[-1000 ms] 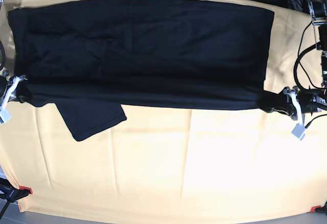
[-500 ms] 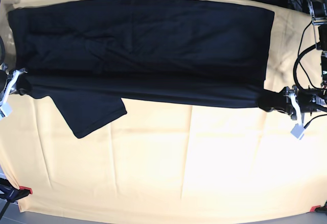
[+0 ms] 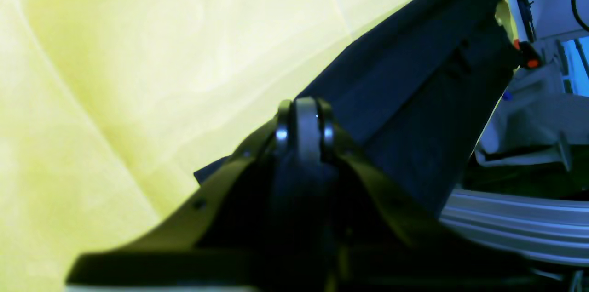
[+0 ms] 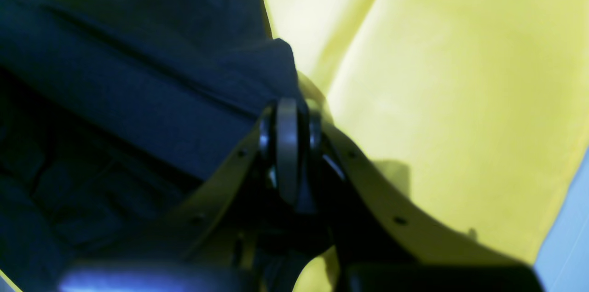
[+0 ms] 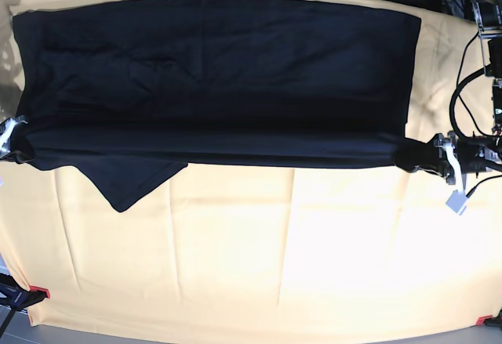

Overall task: Fold the T-shirt properly
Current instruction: 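Lift the grasped edge with both grippers and fold it over the shirt, then hold the folded edge with both grippers and pull it taut across the shirt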

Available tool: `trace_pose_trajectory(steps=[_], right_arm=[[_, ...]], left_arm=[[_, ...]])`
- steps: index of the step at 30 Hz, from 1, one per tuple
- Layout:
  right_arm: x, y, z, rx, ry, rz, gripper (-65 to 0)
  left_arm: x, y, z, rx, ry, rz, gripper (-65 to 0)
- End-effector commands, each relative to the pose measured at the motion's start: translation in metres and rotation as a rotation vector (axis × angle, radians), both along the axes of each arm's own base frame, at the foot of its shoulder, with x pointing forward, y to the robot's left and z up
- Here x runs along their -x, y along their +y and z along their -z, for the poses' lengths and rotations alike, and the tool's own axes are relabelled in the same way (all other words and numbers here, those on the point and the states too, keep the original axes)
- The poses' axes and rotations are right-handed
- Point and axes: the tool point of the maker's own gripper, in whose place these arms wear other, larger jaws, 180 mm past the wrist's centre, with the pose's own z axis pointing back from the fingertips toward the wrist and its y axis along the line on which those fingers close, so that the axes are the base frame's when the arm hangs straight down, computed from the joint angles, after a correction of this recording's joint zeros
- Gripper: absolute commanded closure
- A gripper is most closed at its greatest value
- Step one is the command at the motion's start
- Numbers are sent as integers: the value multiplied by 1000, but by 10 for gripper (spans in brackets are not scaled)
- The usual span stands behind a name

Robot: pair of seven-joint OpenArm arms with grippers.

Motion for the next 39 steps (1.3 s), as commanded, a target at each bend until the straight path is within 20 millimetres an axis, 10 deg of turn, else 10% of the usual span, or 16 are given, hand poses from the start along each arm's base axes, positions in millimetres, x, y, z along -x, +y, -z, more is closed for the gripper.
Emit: trace_pose_trajectory(steps=[1,30,39], right_arm=[[-7,-16,-19,64,-35,16,0],[-19,-17,-23,82,-123,23,0],[-46,-6,-21,131,-248,37,0]], left_arm=[[-7,12,-16,-30,-36,-13,0],[-6,-19,-50,-93,-226,157,0],[-47,4,-54,-144,-381,-41,0]])
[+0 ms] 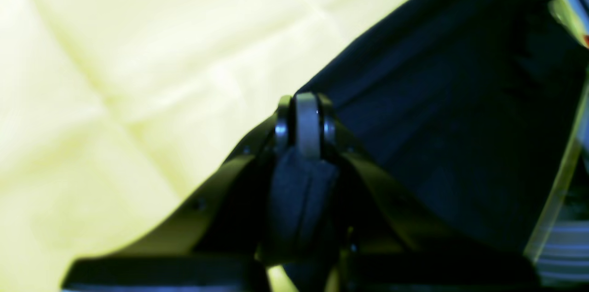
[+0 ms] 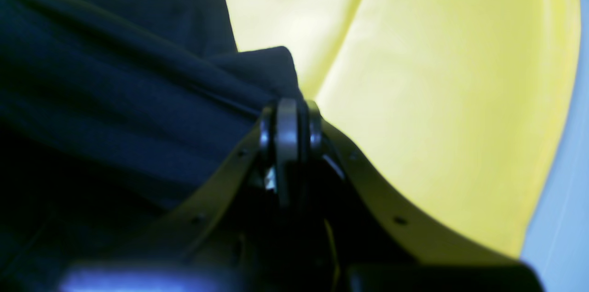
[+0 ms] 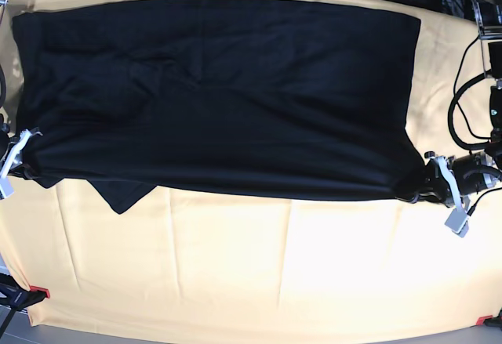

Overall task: Fold the T-shirt properly
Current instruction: 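Hold the folded edge with both grippers and pull it taut across the shirt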

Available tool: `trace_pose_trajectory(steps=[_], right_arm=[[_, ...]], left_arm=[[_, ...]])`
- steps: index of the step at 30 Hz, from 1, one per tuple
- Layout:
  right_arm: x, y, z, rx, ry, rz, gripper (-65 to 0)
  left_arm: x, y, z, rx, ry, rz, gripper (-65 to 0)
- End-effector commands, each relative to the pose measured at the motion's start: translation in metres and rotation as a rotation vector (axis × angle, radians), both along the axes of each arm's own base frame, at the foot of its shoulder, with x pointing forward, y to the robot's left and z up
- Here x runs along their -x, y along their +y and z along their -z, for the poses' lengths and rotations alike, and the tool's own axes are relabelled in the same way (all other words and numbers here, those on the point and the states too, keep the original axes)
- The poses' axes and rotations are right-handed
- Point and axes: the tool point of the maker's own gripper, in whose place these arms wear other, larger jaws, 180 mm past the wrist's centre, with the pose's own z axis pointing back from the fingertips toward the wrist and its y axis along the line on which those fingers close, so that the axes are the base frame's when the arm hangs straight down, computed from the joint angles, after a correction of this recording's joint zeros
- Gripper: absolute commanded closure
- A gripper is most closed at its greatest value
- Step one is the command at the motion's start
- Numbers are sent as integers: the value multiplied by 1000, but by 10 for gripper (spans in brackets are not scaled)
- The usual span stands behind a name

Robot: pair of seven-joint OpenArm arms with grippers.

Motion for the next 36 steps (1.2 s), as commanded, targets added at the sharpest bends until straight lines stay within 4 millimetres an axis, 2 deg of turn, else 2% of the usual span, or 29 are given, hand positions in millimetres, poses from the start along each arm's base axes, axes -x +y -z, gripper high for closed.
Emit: trace_pose_trajectory(steps=[1,5,9,18,20,26,30,36], right_arm=[[-14,-15,-29,48,-77,22,0],[-26,-17,-44,69,-131,24,0],[-35,-15,-55,54,-184,21,0],[-39,-12,-57,64,-227,14,0],[-40,-11,-57,58,-233,14,0],[-45,-19,-59,79,-253,28,0],[-45,-19,-60,78,-253,29,0],[-37,-14,-47,18,-165,41,0]], left_arm=[[-11,13,-20,-19,-69,-34,0],[-21,27,-16,-31,-108,-97,0],[-28,32,-11,-4,-130,-141,0],[-42,13,-1,43,-177,-162,0],[-46,9,-4,41,-189,-157,0],[-64,10,-32,21,-256,-155,0],[-61,7,-30,39,-236,-148,0],[-36,-9,-13,108,-53,-63,0]])
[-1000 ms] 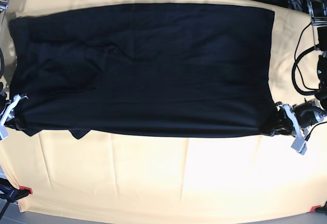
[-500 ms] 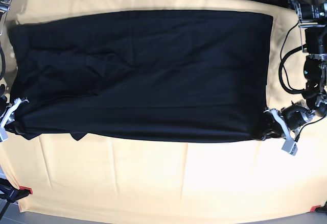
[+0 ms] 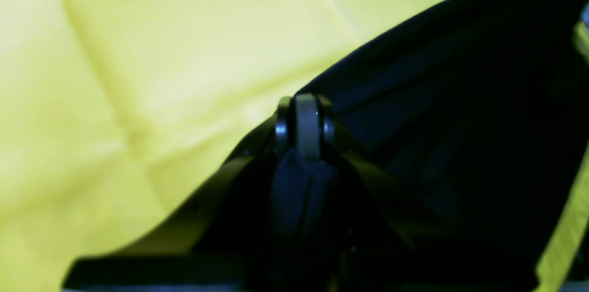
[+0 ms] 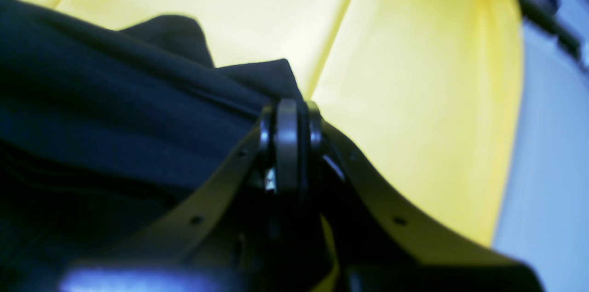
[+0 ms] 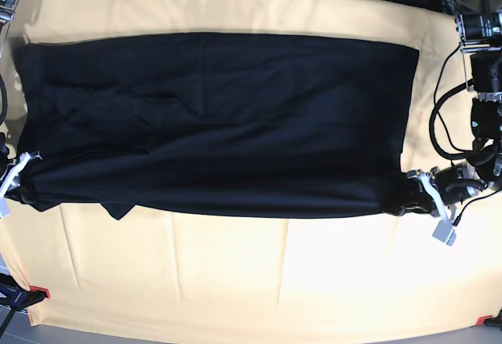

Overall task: Fold the T-shirt properly
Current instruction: 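Hold the folded edge with both grippers and pull it taut across the shirt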

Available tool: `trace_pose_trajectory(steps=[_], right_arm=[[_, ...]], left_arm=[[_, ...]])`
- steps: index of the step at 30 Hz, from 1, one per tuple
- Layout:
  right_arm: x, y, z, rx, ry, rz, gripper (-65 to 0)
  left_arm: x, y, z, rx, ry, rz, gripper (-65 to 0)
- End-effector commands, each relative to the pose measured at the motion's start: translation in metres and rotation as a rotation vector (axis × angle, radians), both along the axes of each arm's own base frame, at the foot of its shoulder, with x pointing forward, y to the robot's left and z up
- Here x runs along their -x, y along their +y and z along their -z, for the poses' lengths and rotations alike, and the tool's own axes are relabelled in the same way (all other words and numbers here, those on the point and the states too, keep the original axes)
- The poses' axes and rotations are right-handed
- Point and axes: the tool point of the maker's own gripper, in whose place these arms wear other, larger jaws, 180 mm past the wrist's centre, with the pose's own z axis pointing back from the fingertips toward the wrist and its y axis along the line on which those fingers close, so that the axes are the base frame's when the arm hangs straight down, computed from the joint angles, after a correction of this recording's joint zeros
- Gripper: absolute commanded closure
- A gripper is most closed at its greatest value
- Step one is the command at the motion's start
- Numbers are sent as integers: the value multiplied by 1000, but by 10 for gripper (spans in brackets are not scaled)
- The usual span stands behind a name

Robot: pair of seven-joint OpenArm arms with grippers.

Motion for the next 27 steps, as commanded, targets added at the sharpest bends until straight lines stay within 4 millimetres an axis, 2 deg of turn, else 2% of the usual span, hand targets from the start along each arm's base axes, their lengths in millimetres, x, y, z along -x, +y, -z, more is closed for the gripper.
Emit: trace_pose_trajectory(steps=[1,7,11,18,27], right_arm=[[-4,-11,-20,12,-33,17,0],[9,-17,-4,40,64,32,0],[13,-17,1,39,77,31,0],[12,-14,1,20,71,26,0],[17,-9,5,-19,114,21,0]], left_arm=[[-6,5,-25,23,-51,4,0],[12,6,-34,77,13,70,0],[13,18,-47,89,-4,58,0],[19,37,-57,63,-1,46,0],[32,40,-40,-10,83,91,0]])
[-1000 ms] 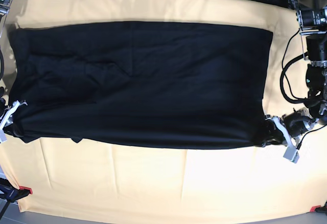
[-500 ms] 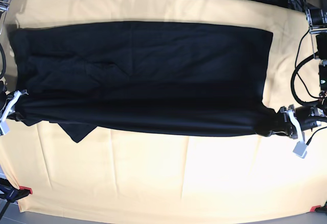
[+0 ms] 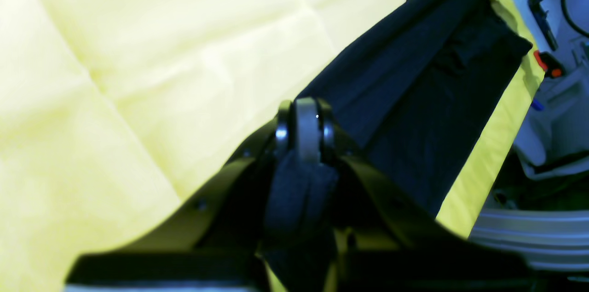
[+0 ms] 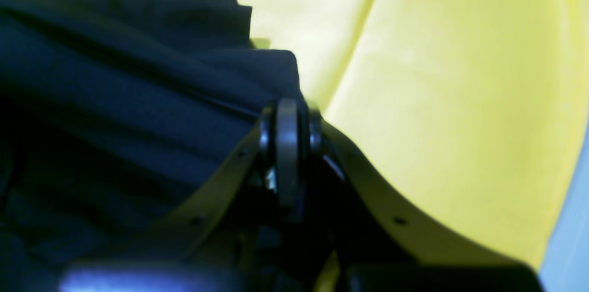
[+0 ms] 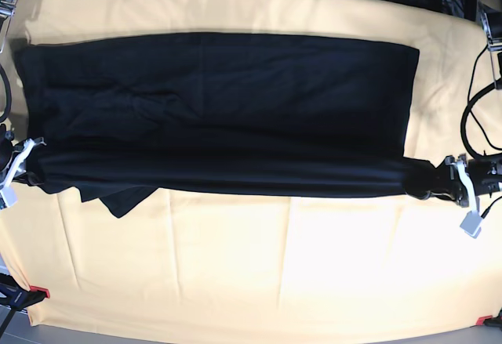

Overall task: Fold the T-shirt properly
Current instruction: 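Hold the folded edge with both grippers and pull it taut across the shirt, then grasp the protruding sleeve with the right gripper and fold it onto the strip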

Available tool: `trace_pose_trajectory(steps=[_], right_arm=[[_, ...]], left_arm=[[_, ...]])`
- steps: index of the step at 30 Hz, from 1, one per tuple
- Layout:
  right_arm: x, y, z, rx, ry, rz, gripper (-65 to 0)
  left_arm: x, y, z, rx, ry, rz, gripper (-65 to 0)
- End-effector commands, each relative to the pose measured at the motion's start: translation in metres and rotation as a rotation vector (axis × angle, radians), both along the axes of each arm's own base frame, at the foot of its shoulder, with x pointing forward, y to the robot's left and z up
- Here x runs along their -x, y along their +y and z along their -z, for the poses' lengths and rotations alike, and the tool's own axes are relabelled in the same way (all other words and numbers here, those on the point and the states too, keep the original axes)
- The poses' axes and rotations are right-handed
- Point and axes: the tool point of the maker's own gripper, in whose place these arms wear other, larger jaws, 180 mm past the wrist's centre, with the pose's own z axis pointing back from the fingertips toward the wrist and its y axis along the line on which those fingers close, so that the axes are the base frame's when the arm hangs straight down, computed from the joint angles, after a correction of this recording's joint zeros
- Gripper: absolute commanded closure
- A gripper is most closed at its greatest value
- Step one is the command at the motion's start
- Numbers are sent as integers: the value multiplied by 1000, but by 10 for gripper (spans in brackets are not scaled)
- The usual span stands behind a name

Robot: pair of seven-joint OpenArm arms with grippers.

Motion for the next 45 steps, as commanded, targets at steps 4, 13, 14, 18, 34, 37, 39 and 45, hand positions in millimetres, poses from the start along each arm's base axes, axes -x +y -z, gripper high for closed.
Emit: trace_pose_trajectory(steps=[4,13,14,18,34,37,39,45], right_arm=[[-5,-16,-19,40,-29,24,0],[1,-23,-20,58,6,26,0],[2,-23,-20,53,14,25,0],[8,-21,-19,27,57,18,0],[30,-23,4,33,119,17,-202],[27,-27,-2,42,110,18,-495],[20,-27,-12,35,83,17,-527],[-2,-8,-42,-87,-40,-11,-527]], left_arm=[[-6,11,-20,-23,-51,-9,0],[-6,11,-20,-23,-50,-8,0],[-6,10,-20,-23,-50,-8,0],[-4,11,-17,-34,-37,0,0],[31,-11,18,-43,122,23,-53],[37,-12,24,-42,148,22,-346],[40,-13,28,-38,158,23,-425],[40,-14,29,-31,170,14,-427]])
